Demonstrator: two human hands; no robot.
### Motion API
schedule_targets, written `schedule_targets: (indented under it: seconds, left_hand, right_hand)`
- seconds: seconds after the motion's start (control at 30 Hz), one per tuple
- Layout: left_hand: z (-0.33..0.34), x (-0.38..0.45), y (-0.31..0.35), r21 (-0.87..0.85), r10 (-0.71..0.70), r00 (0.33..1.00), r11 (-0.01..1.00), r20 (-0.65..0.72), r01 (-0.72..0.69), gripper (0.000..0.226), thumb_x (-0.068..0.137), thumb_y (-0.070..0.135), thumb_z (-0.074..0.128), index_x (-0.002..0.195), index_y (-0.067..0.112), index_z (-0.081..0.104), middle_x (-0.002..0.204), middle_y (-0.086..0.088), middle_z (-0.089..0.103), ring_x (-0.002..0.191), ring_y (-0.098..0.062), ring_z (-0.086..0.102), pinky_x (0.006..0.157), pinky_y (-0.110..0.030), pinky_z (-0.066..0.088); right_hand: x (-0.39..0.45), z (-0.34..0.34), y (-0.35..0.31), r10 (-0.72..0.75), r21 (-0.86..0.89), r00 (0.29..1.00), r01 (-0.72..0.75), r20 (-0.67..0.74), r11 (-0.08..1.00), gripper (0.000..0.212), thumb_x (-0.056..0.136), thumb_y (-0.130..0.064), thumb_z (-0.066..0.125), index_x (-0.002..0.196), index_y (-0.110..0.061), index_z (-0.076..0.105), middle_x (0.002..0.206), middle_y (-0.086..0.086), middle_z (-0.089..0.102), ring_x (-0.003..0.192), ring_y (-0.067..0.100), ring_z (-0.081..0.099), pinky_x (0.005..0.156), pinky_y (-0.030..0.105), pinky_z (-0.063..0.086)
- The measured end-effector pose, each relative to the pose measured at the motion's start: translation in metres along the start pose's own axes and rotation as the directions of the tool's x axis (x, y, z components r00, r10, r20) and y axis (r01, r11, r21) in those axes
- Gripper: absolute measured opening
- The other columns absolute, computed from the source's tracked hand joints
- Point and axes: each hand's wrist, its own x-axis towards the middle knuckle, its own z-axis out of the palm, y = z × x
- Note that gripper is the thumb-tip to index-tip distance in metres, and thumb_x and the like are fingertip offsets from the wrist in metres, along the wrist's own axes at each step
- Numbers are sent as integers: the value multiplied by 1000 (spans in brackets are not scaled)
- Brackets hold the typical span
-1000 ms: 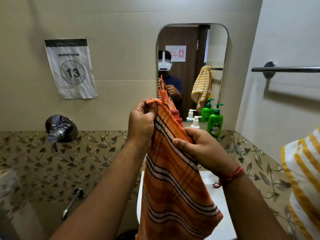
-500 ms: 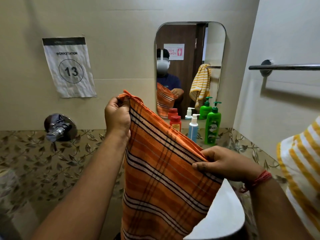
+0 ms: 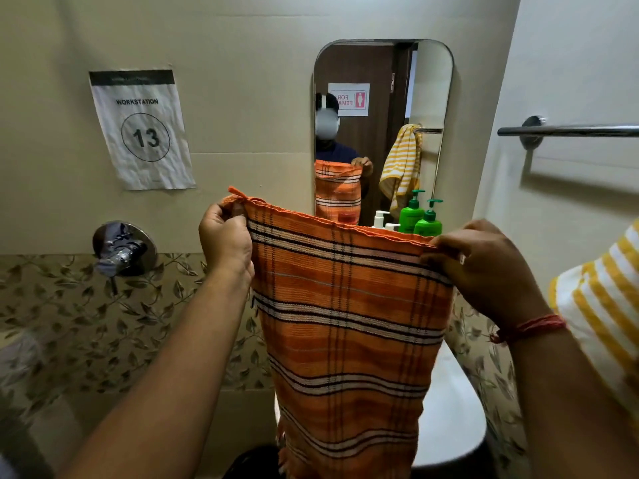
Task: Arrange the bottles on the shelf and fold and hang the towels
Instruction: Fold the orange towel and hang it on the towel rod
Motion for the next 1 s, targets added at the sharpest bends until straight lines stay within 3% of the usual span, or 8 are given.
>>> schedule_targets:
  seconds: [0.13,0.2,0.33,0.43,0.57,0.73,0.87,1.0]
  left_hand:
    - [-6,-4,2,32,18,1000,999,14,-18,32,90,-5,48,100,15,71,88,-1,69,79,-16,64,70,-31,56]
    - [-6,-7,4,50,39,999,998,31,-41,29,94,-2,49,108,13,69,92,-2,71,79,-14,66,69,-27,57]
    - [-6,-10,12,60,93,994,994,50,-96,24,96,0,52,109,11,68,92,0,70,78,-12,65,65,-24,54]
    - [-7,-15,18,85,128,991,988,47,-131,25,95,0,51,105,15,68,89,2,70,77,-11,65,65,-24,54]
    - [-9,-21,21,121,165,982,977,95,-175,26,95,0,50,103,18,67,90,1,70,78,-12,65,66,-24,56]
    - [-14,-24,16,139,154,986,977,66,-162,26,92,-1,52,100,18,68,93,-3,71,83,-18,66,70,-33,58]
    - [-17,-26,17,154,144,988,976,52,-151,27,90,1,52,100,20,68,97,-4,73,87,-21,69,76,-40,60]
    - [-17,-26,20,177,154,986,971,67,-163,24,90,3,52,98,18,69,86,3,70,78,-15,63,72,-37,55]
  right_hand:
    - [-2,-3,18,131,-146,991,-129,4,981,17,83,-29,76,87,-13,74,95,1,51,95,24,40,76,32,35]
    - [-1,-7,20,194,-114,981,-193,-6,975,17,85,-27,74,88,-10,72,104,6,50,96,27,47,78,31,39]
    - [1,-15,11,373,329,912,-306,-167,894,22,91,-34,69,83,-14,67,86,6,65,79,25,64,67,30,50]
    - [6,-18,2,491,540,859,-348,-144,766,21,95,-38,63,79,-24,63,78,0,67,74,20,65,70,36,56]
    - [17,-21,3,506,507,815,-321,-281,800,15,97,-30,62,83,-24,61,82,4,67,77,22,64,69,39,54]
    - [19,-27,4,443,387,851,-322,-281,864,10,97,-21,61,89,-14,64,83,5,66,79,24,63,61,20,43]
    - [16,-34,0,453,379,869,-359,-198,853,14,93,-26,67,91,-13,63,84,4,64,78,20,59,67,25,45]
    - [12,-41,6,475,480,879,-401,-39,781,12,92,-13,67,95,-23,60,85,2,66,79,25,66,64,32,51]
